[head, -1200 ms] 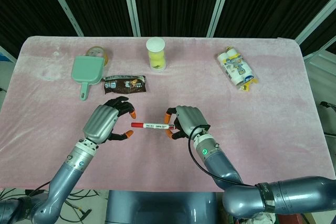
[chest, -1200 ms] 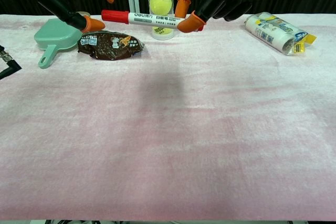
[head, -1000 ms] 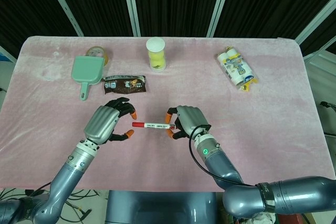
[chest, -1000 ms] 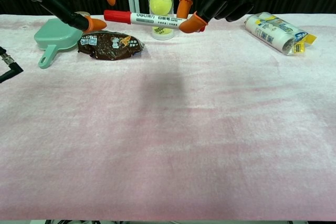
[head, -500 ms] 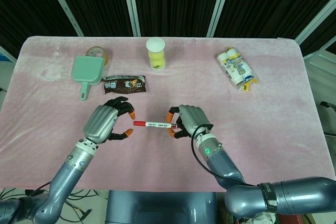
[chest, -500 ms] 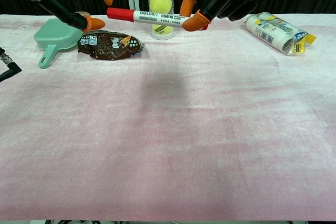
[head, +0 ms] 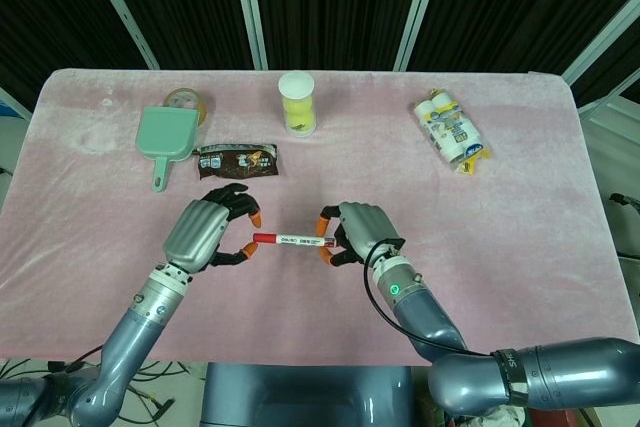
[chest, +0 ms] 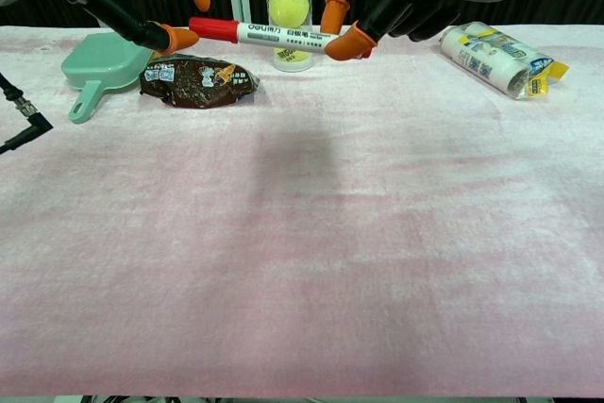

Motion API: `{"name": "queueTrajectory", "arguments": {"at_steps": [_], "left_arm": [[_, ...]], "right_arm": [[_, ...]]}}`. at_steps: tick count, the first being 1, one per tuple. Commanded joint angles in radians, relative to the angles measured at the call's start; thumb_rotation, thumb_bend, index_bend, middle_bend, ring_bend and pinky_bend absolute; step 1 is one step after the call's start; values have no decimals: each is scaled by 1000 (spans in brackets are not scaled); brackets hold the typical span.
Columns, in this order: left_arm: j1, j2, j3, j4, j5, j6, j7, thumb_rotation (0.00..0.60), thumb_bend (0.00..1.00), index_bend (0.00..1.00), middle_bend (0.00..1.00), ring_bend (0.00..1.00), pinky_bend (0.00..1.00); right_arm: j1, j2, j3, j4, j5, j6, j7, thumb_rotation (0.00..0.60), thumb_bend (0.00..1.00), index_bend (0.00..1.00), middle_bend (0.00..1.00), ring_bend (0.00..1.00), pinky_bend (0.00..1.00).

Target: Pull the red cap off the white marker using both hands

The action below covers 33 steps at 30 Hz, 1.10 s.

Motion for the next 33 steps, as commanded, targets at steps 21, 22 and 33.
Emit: {"name": "queueTrajectory", "arguments": {"at_steps": [21,22,33], "left_arm": [[-20,-40,2,14,-14,15,43,600,376,565,385,161,237],[-21,-45,0,14,-18,19,46,600,381,566,386,161,238],[-27,-37,-4,-14,-82,14,70,600,422,592,389,164,238]], "right_arm": [[10,-5,-6,1,8,2,2,600,366,704,1000,1000,1000],[9,-4,-7,0,10,-1,3,600,366,709,1000,1000,1000],[6,1,-8,-10,-22,10,7,600,414,799,1000,1000,1000]]}}
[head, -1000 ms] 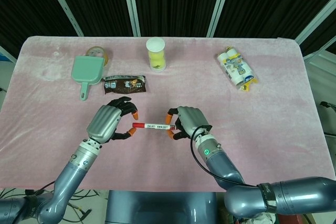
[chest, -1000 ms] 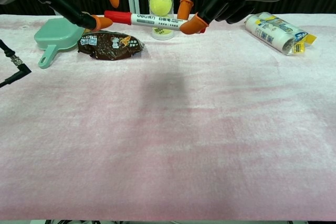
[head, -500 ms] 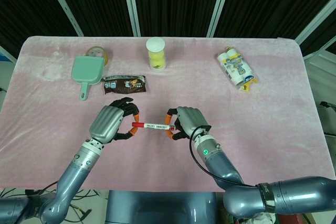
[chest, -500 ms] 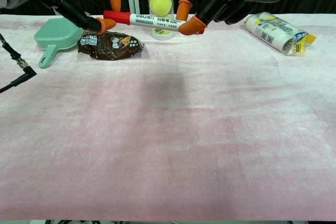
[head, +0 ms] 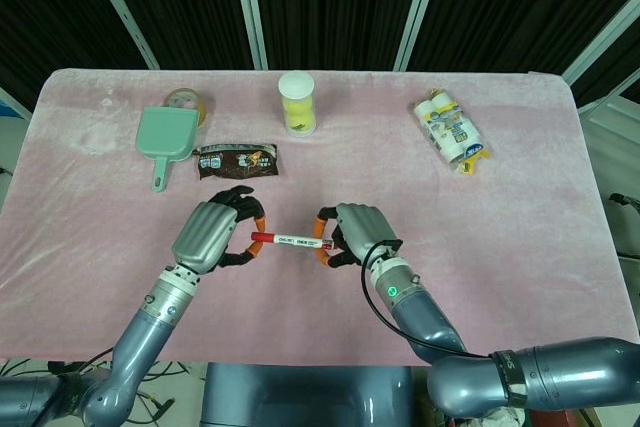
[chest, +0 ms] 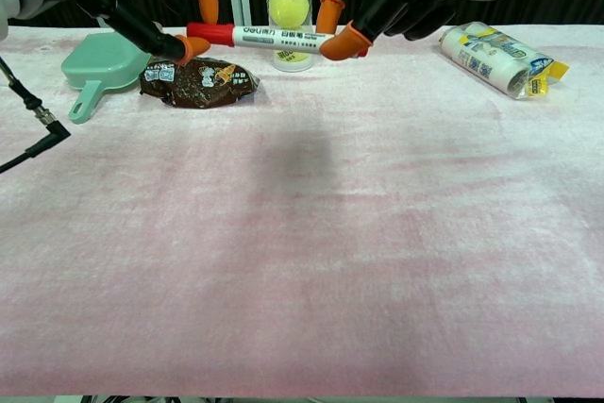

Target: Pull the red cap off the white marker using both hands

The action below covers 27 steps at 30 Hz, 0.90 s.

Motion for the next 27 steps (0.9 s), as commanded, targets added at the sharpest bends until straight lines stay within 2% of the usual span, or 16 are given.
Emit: {"name": "queueTrajectory", "arguments": {"at_steps": [1,4,19,27], "left_arm": [[-3,12,-7,-16,-33,-4,8,600,422,592,388,164,238],[0,16,-13,-16,-23,2,-9,600,423,599,389,164,238],[3,37,-6,-12,-44,-4,-21,600,439,602,389,164,238],[32,81,-2,-27,14,-1,-98,600,430,604,388,164,236]], "right_arm": [[-2,3,-2,-1,-3,3,0,600,414,802,1000,1000,1000],[0,10,-19,1,-5,9,-22,600,414,811,1000,1000,1000],[-18,49,-34,-16,-19,-20,-17,600,422,839,1000,1000,1000],[-36,79,-61,3,-34,-29,-24,600,423,839,1000,1000,1000]]}}
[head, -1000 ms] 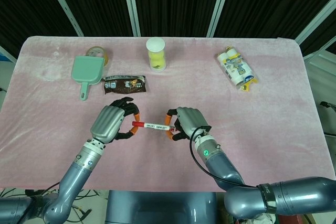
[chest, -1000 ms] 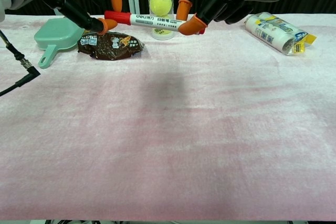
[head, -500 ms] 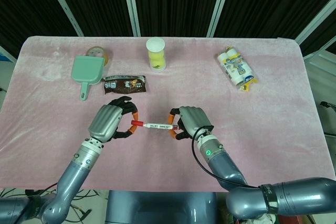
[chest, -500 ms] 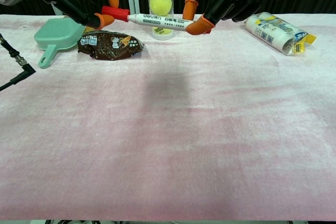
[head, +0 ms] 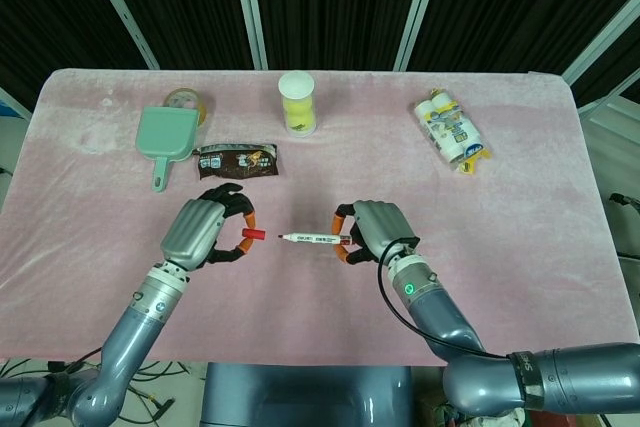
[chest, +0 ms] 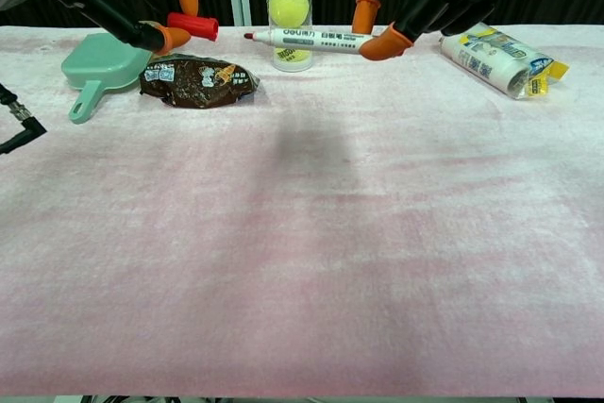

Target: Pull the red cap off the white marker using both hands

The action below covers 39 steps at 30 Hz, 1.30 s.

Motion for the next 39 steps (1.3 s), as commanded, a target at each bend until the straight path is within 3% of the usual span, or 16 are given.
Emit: {"name": "queueTrajectory", "arguments": {"at_steps": [1,7,10,15,23,26,29,33,39], "left_arm": [[20,31,3,-7,37,6,-36,600,424,599,388,164,235],[52,101,59,45,96,-19,-56,600,400,580,386,162,228],[70,96,78,120,120,-50,-153,600,400,578,387,162,228],[88,26,86,307,146,-101,-362,600,396,561,382,158,226],[86,-116,109,600,177,-191,-567,600,372,491,354,136,204],[86,-153,118,671,184,-220,-619,600,297,435,321,107,189],[82,-180,133,733,190,-266,-653,600,148,280,257,58,191],[75,-166,154,747,206,-311,-645,600,48,131,207,29,182],[89,-111,132,661,222,-255,-616,600,45,120,161,0,111]], "right_arm": [[-7,10,-12,10,-4,-3,-6,600,423,838,1000,1000,1000],[-44,35,-42,42,-21,-19,11,600,423,839,1000,1000,1000],[-67,41,-68,72,-42,-28,16,600,423,839,1000,1000,1000],[-108,20,-103,128,-89,-36,42,600,423,838,1000,1000,1000],[-187,-77,-163,220,-217,-30,101,600,422,838,1000,1000,1000],[-210,-124,-177,256,-253,-33,126,600,422,838,1000,1000,1000],[-233,-178,-190,306,-292,-41,150,600,423,838,1000,1000,1000],[-251,-222,-194,353,-324,-46,160,600,423,838,1000,1000,1000],[-262,-254,-190,390,-344,-44,154,600,421,838,1000,1000,1000]]}}
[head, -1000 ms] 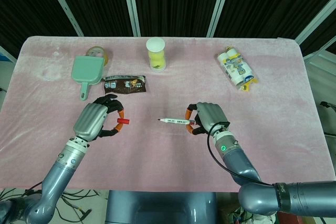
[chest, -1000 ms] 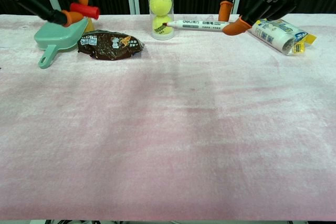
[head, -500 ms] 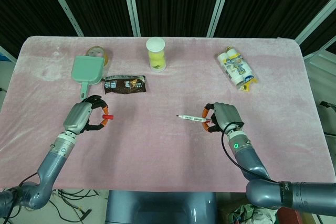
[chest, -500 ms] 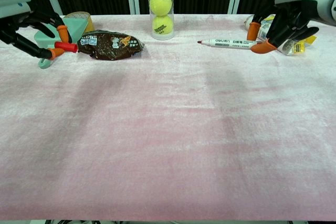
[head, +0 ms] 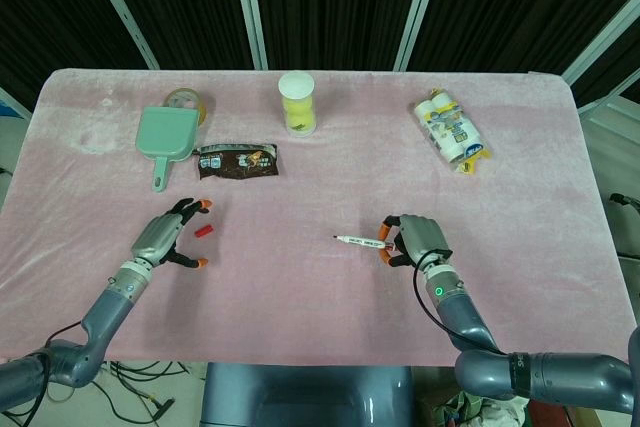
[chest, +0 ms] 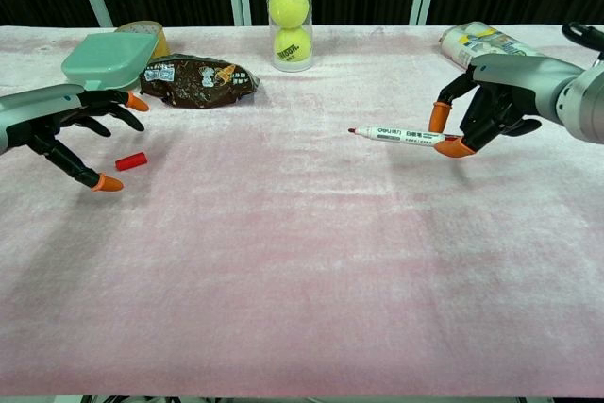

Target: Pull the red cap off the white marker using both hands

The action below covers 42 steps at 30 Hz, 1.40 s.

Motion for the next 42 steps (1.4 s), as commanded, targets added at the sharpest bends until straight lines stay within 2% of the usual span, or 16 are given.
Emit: {"name": "queueTrajectory", "arguments": {"at_steps": [1,6,10,16,20,22,25,30,33,36,38,40,42], "left_arm": [[16,58,-24,-91,21,66,23,600,44,120,152,0,98],[42,162,-58,-250,65,166,44,600,42,120,141,0,75],[57,242,-73,-368,90,207,67,600,42,119,142,0,68],[78,322,-67,-484,107,231,114,600,42,119,143,0,65],[93,346,-64,-522,113,251,129,600,42,119,145,0,65],[101,346,-59,-527,121,266,154,600,42,119,145,0,65],[107,345,-48,-535,132,273,176,600,42,119,144,0,59],[131,354,-29,-557,177,313,213,600,43,119,134,0,28],[148,366,-23,-566,194,341,228,600,39,119,120,0,14],[167,379,-18,-564,205,370,243,600,37,119,110,0,3],[188,389,-4,-553,220,393,256,600,36,119,109,0,0],[200,396,8,-546,233,402,256,600,36,120,109,0,0],[222,418,38,-531,251,406,267,600,36,120,108,0,0]], "right_arm": [[-7,-13,7,17,-6,-2,3,600,420,838,1000,1000,1000],[-17,-21,17,29,-11,-15,7,600,406,835,1000,1000,1000],[-21,-32,23,54,-4,-37,11,600,373,810,1000,1000,1000],[-24,-70,16,123,-7,-53,-7,600,293,754,1000,1000,1000],[-23,-90,4,152,-3,-52,-39,600,267,701,1000,1000,1000],[-22,-96,0,157,8,-50,-62,600,242,653,1000,1000,1000],[-19,-98,-4,156,29,-58,-82,600,172,526,1000,1000,994],[0,-81,-20,144,100,-103,-139,600,32,151,945,990,936],[-4,-57,5,120,114,-111,-120,600,14,53,921,983,925],[-26,-2,47,64,85,-90,-70,600,14,40,901,974,920],[-65,88,83,-11,31,-42,-21,600,14,37,882,958,896],[-94,146,88,-61,-7,-24,4,600,14,30,808,901,821],[-147,240,78,-125,-79,18,25,600,21,14,623,749,621]]}}
